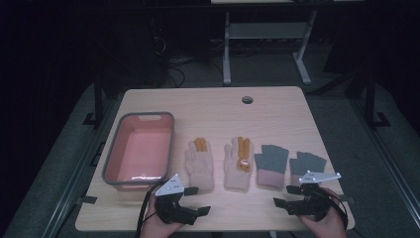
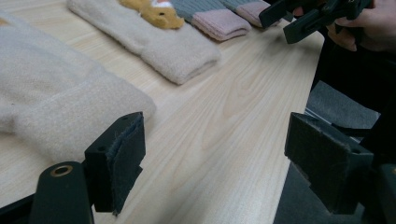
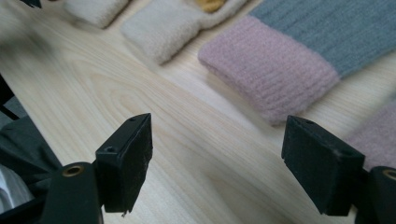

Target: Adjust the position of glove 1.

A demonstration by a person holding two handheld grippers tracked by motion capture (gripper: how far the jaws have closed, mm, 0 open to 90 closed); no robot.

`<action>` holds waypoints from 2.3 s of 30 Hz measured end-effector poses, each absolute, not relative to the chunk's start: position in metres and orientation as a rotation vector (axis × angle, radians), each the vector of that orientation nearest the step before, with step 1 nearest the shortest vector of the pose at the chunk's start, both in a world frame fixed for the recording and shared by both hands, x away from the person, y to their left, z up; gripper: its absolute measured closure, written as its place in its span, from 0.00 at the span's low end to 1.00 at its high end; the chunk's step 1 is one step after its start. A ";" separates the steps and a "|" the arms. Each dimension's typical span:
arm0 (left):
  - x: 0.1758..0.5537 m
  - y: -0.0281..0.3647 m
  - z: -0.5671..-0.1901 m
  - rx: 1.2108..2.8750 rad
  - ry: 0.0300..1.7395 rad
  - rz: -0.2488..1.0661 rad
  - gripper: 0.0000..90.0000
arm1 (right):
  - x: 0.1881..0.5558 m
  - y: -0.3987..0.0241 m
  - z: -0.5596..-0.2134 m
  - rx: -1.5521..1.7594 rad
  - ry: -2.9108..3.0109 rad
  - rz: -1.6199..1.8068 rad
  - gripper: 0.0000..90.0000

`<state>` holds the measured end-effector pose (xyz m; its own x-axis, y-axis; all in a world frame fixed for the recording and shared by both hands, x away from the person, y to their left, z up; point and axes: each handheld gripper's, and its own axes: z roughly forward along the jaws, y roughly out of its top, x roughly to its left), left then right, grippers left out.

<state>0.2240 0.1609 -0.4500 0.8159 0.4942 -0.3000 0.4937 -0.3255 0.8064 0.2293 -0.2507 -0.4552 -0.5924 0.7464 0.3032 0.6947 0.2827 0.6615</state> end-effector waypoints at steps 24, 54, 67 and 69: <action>0.218 0.160 -0.449 1.984 0.709 -0.007 0.22 | 0.255 -0.211 -0.431 1.255 2.579 1.178 0.28; 0.216 0.163 -0.446 1.962 0.713 0.012 0.22 | 0.327 -0.153 -0.386 1.108 2.711 1.017 0.34; 0.214 0.160 -0.446 1.978 0.690 0.003 0.22 | 0.353 -0.138 -0.398 1.128 2.748 0.920 0.36; 0.214 0.160 -0.446 1.977 0.693 0.001 0.22 | 0.355 -0.136 -0.403 1.139 2.757 0.904 0.37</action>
<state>0.2141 0.1599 -0.4465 0.8356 0.4691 -0.2857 0.4682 -0.3365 0.8170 0.3552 -0.1357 -0.4031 -0.7325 0.6538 0.1899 0.6393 0.5646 0.5220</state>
